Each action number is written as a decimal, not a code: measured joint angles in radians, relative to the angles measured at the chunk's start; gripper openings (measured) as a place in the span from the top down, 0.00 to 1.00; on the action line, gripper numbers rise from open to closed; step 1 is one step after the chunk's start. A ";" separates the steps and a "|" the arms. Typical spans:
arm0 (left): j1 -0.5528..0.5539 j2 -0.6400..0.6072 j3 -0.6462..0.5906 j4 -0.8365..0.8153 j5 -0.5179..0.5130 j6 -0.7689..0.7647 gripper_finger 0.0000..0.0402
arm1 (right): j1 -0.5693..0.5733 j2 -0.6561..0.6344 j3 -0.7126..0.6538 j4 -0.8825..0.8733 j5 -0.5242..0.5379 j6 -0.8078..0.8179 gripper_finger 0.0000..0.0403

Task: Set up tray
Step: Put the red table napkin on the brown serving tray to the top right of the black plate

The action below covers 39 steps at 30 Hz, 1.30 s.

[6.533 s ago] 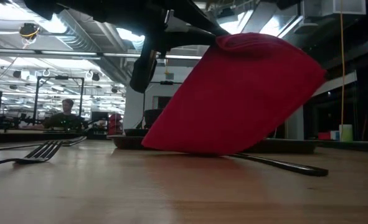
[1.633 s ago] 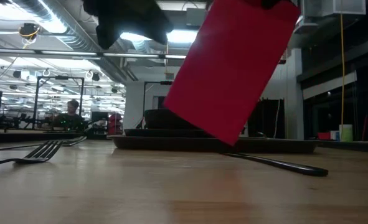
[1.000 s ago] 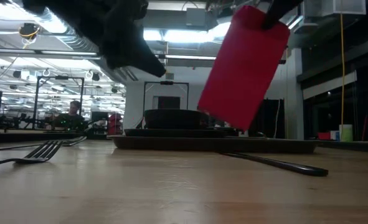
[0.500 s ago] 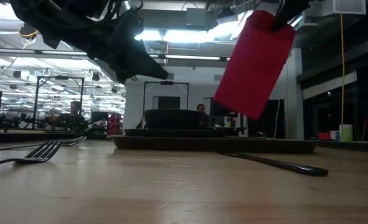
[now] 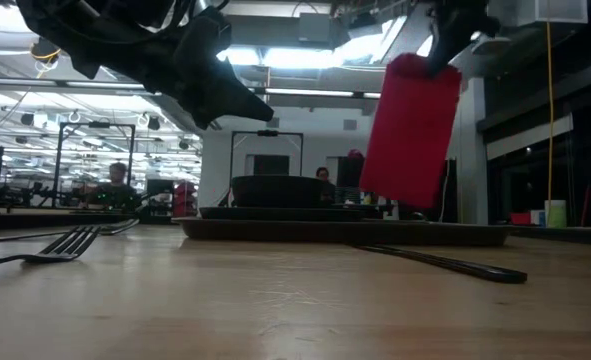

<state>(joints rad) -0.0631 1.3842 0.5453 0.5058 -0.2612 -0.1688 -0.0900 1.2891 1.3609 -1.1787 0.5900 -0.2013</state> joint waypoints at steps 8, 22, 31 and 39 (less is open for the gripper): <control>0.000 0.000 0.000 0.000 -0.005 0.011 0.96 | -0.178 0.103 0.000 0.111 0.001 -0.276 0.96; 0.000 0.000 0.000 0.000 0.004 -0.025 0.96 | -0.443 0.223 0.000 0.320 -0.036 -0.593 0.96; 0.000 0.000 0.000 -0.001 0.020 -0.027 0.96 | -0.452 0.326 0.001 0.290 -0.078 -0.612 0.96; 0.000 0.000 0.000 -0.001 0.021 -0.027 0.96 | -0.451 0.373 0.001 0.220 -0.123 -0.535 0.96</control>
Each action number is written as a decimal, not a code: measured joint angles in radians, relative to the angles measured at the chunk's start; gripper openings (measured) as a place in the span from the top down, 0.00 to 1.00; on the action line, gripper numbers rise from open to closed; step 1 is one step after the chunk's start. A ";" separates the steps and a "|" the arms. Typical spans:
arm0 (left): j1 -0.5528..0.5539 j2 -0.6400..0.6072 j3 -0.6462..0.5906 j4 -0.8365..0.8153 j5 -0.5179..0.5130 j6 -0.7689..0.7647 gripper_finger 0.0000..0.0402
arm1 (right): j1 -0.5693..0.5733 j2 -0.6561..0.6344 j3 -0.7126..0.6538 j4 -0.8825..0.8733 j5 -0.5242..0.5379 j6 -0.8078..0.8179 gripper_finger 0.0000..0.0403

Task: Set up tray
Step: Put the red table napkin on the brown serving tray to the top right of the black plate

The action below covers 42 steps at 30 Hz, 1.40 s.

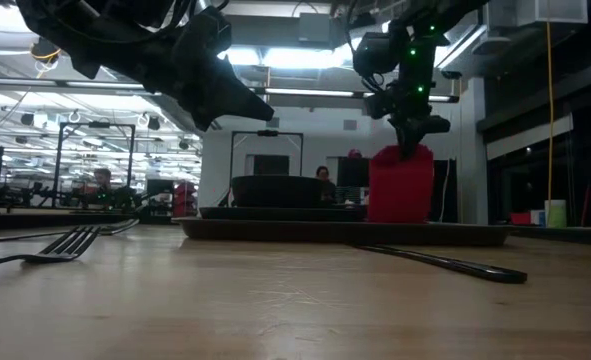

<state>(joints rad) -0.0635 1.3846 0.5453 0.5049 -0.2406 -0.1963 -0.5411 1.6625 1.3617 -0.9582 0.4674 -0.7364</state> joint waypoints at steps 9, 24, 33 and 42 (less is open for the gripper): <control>-0.001 0.000 0.000 0.000 0.000 -0.003 0.96 | 0.000 0.002 0.000 -0.003 -0.100 0.099 0.96; -0.001 0.000 0.000 0.000 0.000 -0.002 0.96 | 0.005 0.017 -0.001 -0.038 -0.205 0.159 0.96; -0.002 0.000 0.000 -0.002 0.003 -0.003 0.97 | 0.008 0.077 -0.002 -0.074 -0.226 0.190 0.96; -0.003 0.000 0.000 -0.003 0.019 0.000 0.97 | 0.008 0.078 -0.004 -0.078 -0.310 0.235 0.96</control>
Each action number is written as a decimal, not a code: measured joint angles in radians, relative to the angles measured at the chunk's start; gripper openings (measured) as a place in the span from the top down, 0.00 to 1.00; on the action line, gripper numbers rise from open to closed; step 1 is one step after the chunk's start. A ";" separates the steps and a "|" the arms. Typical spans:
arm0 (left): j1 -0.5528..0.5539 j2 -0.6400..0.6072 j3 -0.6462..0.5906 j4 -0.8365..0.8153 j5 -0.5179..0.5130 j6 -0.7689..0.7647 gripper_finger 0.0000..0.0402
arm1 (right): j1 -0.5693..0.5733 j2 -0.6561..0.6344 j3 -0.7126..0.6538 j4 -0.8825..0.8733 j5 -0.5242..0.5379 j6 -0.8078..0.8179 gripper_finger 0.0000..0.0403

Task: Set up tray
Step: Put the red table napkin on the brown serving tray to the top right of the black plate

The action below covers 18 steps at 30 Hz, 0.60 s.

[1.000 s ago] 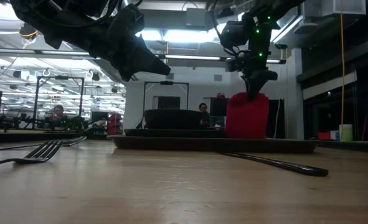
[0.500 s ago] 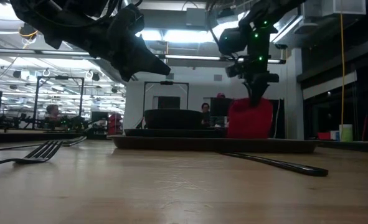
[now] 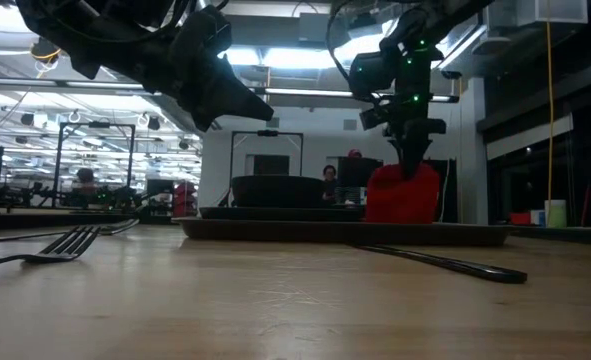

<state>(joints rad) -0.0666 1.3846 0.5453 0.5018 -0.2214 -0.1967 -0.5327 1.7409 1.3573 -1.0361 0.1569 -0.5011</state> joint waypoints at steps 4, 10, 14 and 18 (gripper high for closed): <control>0.000 0.000 0.000 0.000 0.000 -0.001 0.97 | 0.000 0.000 -0.046 0.016 -0.006 0.000 0.96; 0.000 0.000 0.000 0.000 0.000 -0.002 0.98 | 0.000 0.000 -0.140 0.080 -0.082 0.000 0.96; 0.000 0.000 0.000 0.000 0.000 0.000 0.98 | 0.000 0.000 -0.167 0.094 -0.094 0.002 0.96; 0.000 0.000 0.000 0.000 0.000 0.000 0.98 | 0.000 0.000 -0.170 0.104 -0.139 0.024 0.96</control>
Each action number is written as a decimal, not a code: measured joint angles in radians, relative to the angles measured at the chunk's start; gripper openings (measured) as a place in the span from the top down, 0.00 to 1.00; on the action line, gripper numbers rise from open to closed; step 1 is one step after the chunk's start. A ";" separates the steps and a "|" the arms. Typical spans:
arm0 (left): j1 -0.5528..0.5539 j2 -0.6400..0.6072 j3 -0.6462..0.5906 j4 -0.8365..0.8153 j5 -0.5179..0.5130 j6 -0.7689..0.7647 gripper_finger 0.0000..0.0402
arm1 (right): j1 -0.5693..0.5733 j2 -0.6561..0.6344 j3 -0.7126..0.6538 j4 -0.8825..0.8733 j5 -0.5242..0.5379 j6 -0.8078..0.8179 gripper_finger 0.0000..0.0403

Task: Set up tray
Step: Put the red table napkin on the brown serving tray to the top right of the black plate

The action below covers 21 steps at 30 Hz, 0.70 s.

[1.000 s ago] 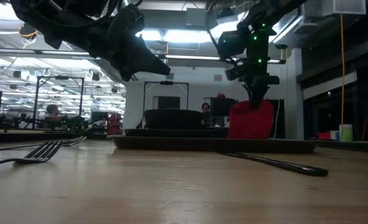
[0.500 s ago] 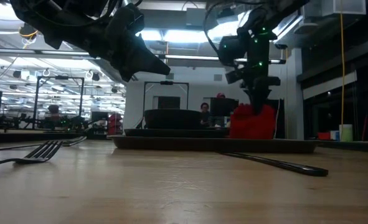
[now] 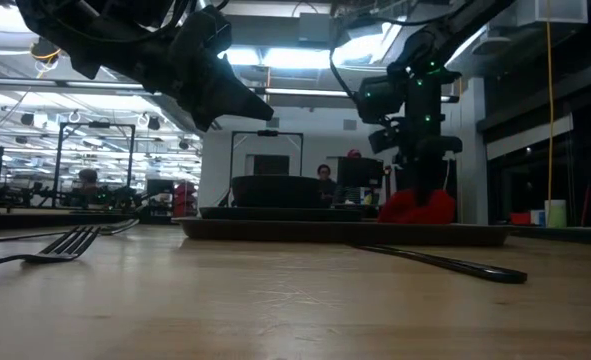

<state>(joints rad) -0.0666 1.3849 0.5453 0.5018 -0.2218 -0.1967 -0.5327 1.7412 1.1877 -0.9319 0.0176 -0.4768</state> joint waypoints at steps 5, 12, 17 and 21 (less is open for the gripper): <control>0.000 0.000 0.000 0.000 0.000 0.000 0.97 | 0.000 0.000 0.000 0.022 -0.005 0.004 0.96; 0.000 0.000 0.000 0.000 0.000 0.000 0.98 | -0.001 0.000 0.000 0.033 -0.054 0.003 0.96; 0.000 0.000 0.000 0.000 0.000 0.000 0.98 | -0.001 0.000 0.000 0.034 -0.057 0.027 0.96; 0.000 0.000 0.000 0.000 0.000 0.000 0.98 | -0.001 -0.001 -0.010 0.064 -0.057 0.027 0.96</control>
<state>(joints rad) -0.0666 1.3849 0.5453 0.5022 -0.2218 -0.1963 -0.5339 1.7405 1.1782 -0.8674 -0.0399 -0.4496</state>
